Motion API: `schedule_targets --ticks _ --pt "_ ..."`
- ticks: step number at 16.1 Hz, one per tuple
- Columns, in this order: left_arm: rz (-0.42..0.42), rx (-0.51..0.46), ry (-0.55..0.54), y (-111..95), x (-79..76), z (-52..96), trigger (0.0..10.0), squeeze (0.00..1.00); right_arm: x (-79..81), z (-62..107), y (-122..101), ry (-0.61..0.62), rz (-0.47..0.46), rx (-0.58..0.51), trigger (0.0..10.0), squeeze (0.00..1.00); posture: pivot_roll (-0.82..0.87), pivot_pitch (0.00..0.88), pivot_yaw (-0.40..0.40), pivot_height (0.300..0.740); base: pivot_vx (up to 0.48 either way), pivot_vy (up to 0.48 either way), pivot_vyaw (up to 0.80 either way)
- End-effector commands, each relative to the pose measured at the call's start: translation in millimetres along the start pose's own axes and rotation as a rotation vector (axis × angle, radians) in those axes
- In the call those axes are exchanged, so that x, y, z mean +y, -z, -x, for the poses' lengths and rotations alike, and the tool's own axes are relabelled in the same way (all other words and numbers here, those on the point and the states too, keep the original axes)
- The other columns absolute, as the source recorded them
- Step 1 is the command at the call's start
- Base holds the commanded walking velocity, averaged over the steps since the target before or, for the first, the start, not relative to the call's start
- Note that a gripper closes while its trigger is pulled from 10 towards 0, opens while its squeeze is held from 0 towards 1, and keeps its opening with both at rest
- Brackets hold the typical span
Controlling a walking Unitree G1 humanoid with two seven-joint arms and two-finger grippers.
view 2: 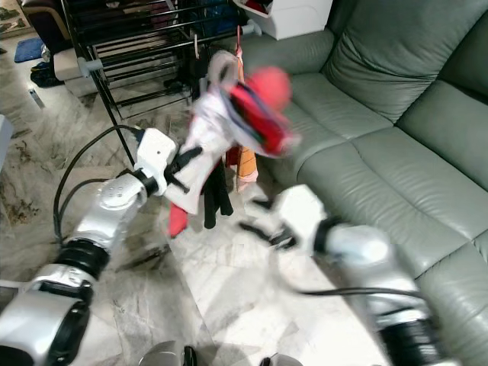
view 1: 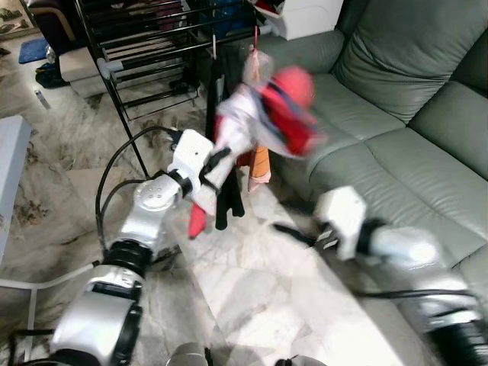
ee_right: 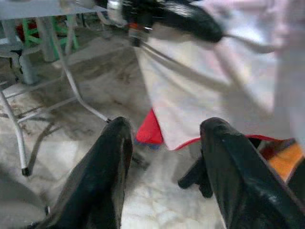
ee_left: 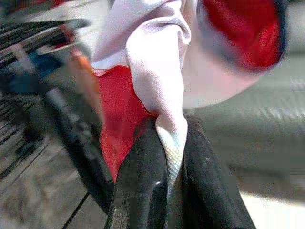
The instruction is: Hang hanger
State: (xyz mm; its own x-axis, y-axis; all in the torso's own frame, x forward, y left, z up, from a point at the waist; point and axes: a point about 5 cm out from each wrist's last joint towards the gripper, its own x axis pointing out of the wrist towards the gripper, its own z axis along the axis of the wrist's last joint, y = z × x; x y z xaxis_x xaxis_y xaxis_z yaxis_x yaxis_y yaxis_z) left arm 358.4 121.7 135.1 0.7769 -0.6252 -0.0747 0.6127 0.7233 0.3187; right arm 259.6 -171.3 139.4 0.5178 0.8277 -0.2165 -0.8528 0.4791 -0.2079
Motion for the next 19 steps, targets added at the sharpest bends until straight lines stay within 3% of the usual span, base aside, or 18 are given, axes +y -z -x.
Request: schedule_targets --ticks 1,3,4,7,8,10,11,15,17,19 --pt "-0.044 -0.002 0.046 -1 3.3 3.3 0.0 0.0 1.9 5.3 -6 -0.031 -0.016 -0.017 10.0 1.0 -0.09 0.018 0.026 0.74 0.0 0.0 0.0" --pt "-0.193 0.081 0.165 17 1.9 16.7 0.0 0.0 -11.0 23.8 -24 -0.014 -0.125 -0.104 10.0 1.0 -0.09 0.019 0.026 0.74 0.0 0.0 0.0" --pt "-0.182 0.091 0.165 20 1.9 17.9 0.0 0.0 -12.7 26.1 -26 -0.013 -0.14 -0.119 10.0 1.0 -0.09 0.019 0.026 0.74 0.0 0.0 0.0" --pt "-0.214 0.105 0.212 29 0.6 25.3 0.0 0.0 -37.5 47.2 -44 0.077 -0.185 -0.209 10.0 1.0 -0.1 0.018 0.028 0.74 0.0 0.0 0.0" --pt "-0.244 0.087 0.265 29 -2.3 28.0 0.0 0.0 -44.9 56.7 -45 0.104 -0.137 -0.155 10.0 1.0 -0.1 0.019 0.027 0.74 0.0 0.0 0.0" --pt "-0.287 0.078 0.299 28 -3.5 29.3 0.0 0.0 -48.3 63.0 -41 0.118 -0.121 -0.11 10.0 1.0 -0.1 0.019 0.026 0.74 0.0 0.0 0.0" --pt "-0.336 0.051 0.366 24 -6.2 31.1 0.0 0.0 -54.1 72.8 -30 0.144 -0.12 -0.048 10.0 1.0 -0.1 0.021 0.023 0.74 0.0 0.0 0.0" --pt "-0.404 0.009 0.583 19 -12.2 44.3 0.0 0.0 -51.8 98.1 -3 0.011 -0.019 0.235 10.0 1.0 -0.1 0.022 0.025 0.74 0.0 0.0 0.0" --pt "-0.432 0.012 0.644 20 -15.4 47.4 0.0 0.0 -50.4 102.4 3 -0.059 -0.003 0.305 10.0 0.0 -0.1 0.02 0.026 0.74 0.0 0.0 0.0" --pt "-0.437 -0.02 0.693 16 -21.1 46.7 0.0 0.0 -52.2 100.5 7 -0.102 0.028 0.334 10.0 0.0 -0.1 0.017 0.026 0.74 0.0 0.0 0.0"
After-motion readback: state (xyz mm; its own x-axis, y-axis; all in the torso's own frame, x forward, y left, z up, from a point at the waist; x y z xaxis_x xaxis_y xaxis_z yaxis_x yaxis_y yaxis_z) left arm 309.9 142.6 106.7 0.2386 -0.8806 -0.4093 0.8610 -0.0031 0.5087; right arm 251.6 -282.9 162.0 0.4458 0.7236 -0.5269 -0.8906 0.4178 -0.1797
